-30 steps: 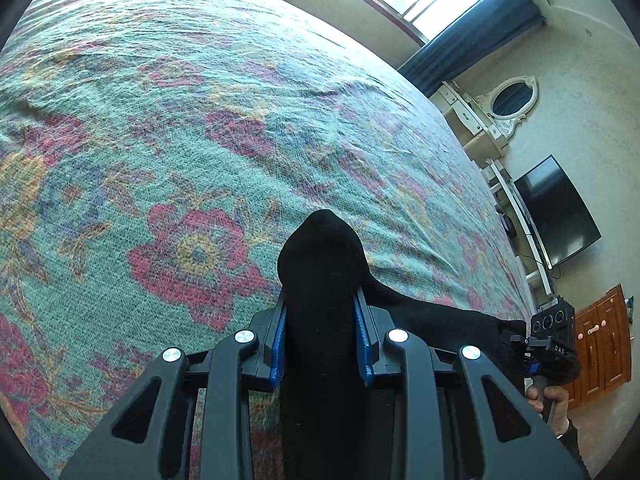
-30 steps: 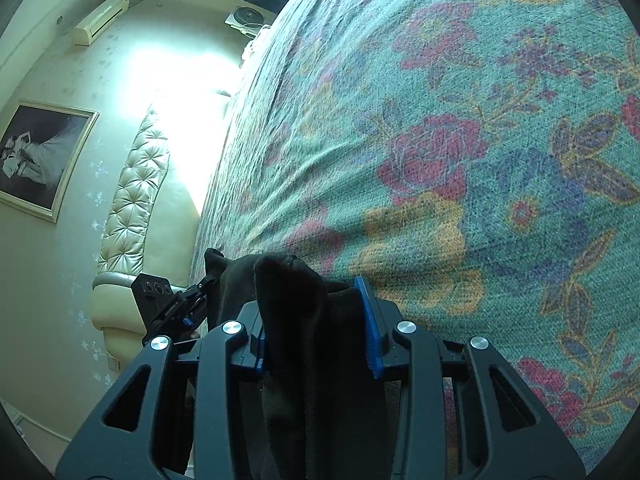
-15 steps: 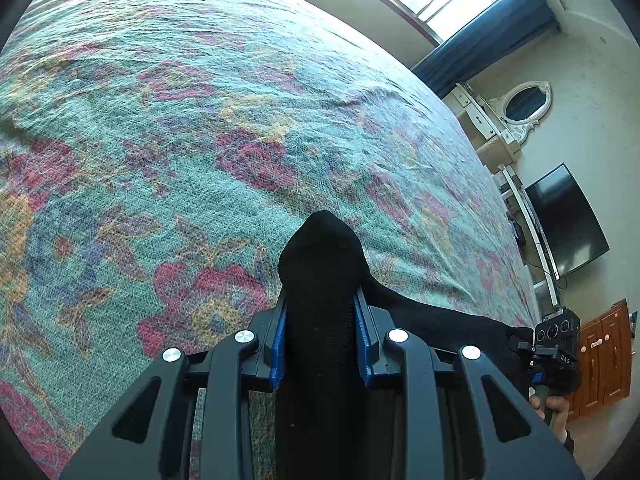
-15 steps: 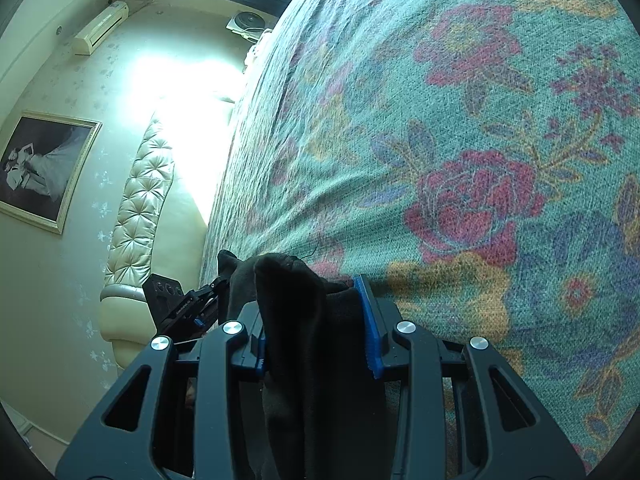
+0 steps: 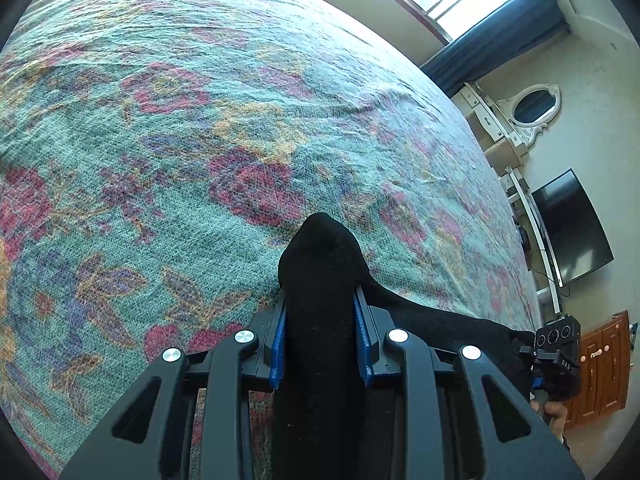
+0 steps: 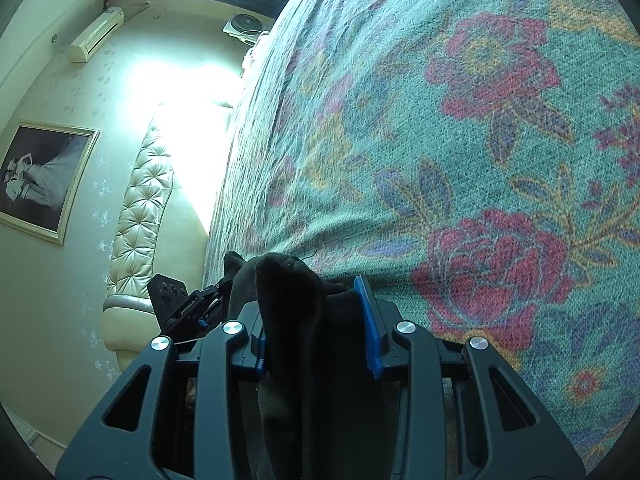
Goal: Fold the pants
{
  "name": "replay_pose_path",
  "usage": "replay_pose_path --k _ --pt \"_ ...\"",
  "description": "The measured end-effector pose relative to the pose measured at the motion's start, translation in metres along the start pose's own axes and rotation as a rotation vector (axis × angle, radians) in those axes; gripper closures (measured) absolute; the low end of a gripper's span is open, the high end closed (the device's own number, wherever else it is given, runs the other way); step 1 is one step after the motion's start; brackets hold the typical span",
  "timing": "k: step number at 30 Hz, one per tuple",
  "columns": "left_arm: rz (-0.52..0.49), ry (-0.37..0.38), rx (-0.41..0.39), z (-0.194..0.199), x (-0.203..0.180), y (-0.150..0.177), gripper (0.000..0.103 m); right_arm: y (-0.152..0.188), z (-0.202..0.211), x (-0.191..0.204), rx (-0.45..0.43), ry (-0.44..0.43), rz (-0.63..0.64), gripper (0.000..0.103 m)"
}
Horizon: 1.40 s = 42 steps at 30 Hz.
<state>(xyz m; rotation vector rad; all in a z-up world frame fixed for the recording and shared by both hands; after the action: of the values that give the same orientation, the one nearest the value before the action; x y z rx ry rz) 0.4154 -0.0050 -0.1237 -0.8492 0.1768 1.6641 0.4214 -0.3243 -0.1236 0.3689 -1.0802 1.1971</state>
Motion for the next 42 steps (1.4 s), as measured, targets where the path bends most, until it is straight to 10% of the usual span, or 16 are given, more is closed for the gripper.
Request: replay_pose_path --k 13,22,42 --pt "0.005 0.016 0.036 -0.016 0.004 -0.012 0.071 -0.002 -0.003 -0.015 -0.015 -0.022 -0.025 0.068" --pt "0.042 0.159 0.049 0.019 0.011 -0.007 0.044 0.011 0.022 -0.006 -0.038 -0.035 -0.033 0.028" --pt "0.156 0.315 0.151 0.078 0.027 0.136 0.034 0.133 0.056 0.009 0.000 -0.061 -0.016 0.021"
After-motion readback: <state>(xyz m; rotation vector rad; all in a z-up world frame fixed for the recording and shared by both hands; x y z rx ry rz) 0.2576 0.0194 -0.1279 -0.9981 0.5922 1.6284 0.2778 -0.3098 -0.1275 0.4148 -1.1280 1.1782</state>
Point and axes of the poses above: each gripper's, at about its wrist camera, not at the fingertips, and z roughly against the way its jaws point, x to its left, y to its underside, the point moved 7 cm from there along -z, roughly the way its jaws point, and after that the axes turned 9 degrees about z, right-handed, at the moved point
